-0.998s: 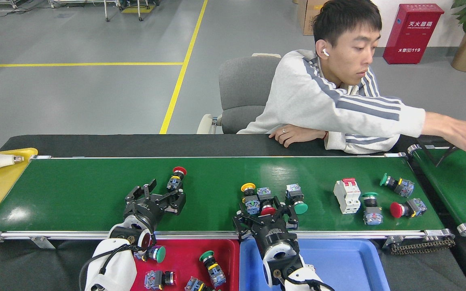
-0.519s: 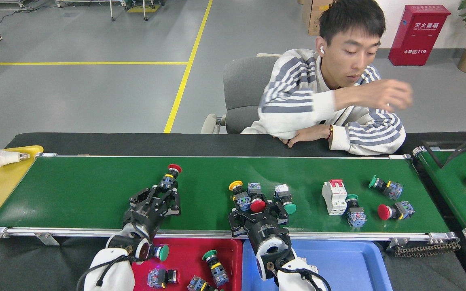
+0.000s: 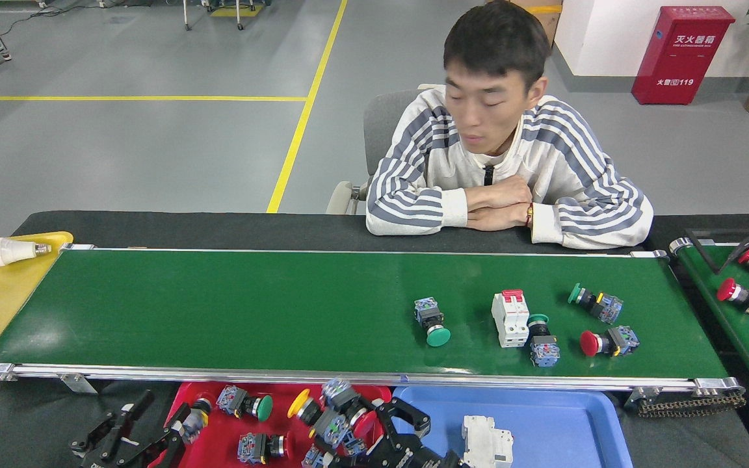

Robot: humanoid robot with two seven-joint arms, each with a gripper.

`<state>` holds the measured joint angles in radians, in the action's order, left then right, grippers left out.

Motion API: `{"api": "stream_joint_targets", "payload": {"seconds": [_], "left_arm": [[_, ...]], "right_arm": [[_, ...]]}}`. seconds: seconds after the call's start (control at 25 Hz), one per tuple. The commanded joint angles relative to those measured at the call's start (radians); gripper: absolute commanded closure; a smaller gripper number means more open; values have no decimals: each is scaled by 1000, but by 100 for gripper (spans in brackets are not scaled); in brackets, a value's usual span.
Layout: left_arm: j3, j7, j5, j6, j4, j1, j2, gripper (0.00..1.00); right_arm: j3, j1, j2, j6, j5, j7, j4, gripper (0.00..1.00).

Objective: Pick switch part from conveyor to tray

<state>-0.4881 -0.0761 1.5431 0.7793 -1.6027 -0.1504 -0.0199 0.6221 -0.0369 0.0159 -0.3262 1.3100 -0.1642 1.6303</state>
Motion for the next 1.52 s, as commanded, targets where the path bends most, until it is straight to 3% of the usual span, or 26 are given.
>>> {"api": "stream_joint_targets", "payload": {"seconds": [0.0, 0.12, 0.2, 0.32, 0.4, 0.48, 0.6, 0.8, 0.92, 1.08, 1.24, 1.48], "left_arm": [[-15, 10, -6, 6, -14, 8, 11, 0], [-37, 10, -5, 6, -16, 8, 40, 0], [-37, 10, -5, -95, -16, 3, 37, 0], [-56, 10, -6, -97, -14, 0, 34, 0], [-58, 10, -6, -97, -16, -1, 34, 0], [-52, 10, -5, -95, -25, -3, 35, 0], [-23, 9, -1, -78, -69, -6, 32, 0], [227, 2, 3, -26, -163, 52, 24, 0], [372, -63, 57, -97, -106, 152, 32, 0], [503, -148, 77, -239, -11, 247, 52, 0], [543, -156, 77, -331, 124, 330, 70, 0], [533, -260, 75, -338, 190, 394, 87, 0]], "right_arm": [[-10, -11, -11, 13, 0, 5, 17, 0], [-33, -3, -13, 157, -2, 8, 22, 0], [-71, 8, -11, 325, -2, 25, 37, 0], [-116, 64, 6, 636, -2, 182, 74, 0], [-150, 123, 29, 774, -2, 269, 91, 0], [-194, 167, 42, 852, -3, 281, 95, 0], [-242, 161, 35, 862, -6, 267, 92, 0], [-202, 23, 29, 868, 24, 106, 60, 0], [-130, -81, 1, 868, 80, -12, -7, 0], [-113, -192, -76, 857, 78, -70, -130, 0], [-65, -255, -116, 822, 74, -72, -210, 0], [-38, -268, -156, 711, 69, -74, -233, 0]]}}
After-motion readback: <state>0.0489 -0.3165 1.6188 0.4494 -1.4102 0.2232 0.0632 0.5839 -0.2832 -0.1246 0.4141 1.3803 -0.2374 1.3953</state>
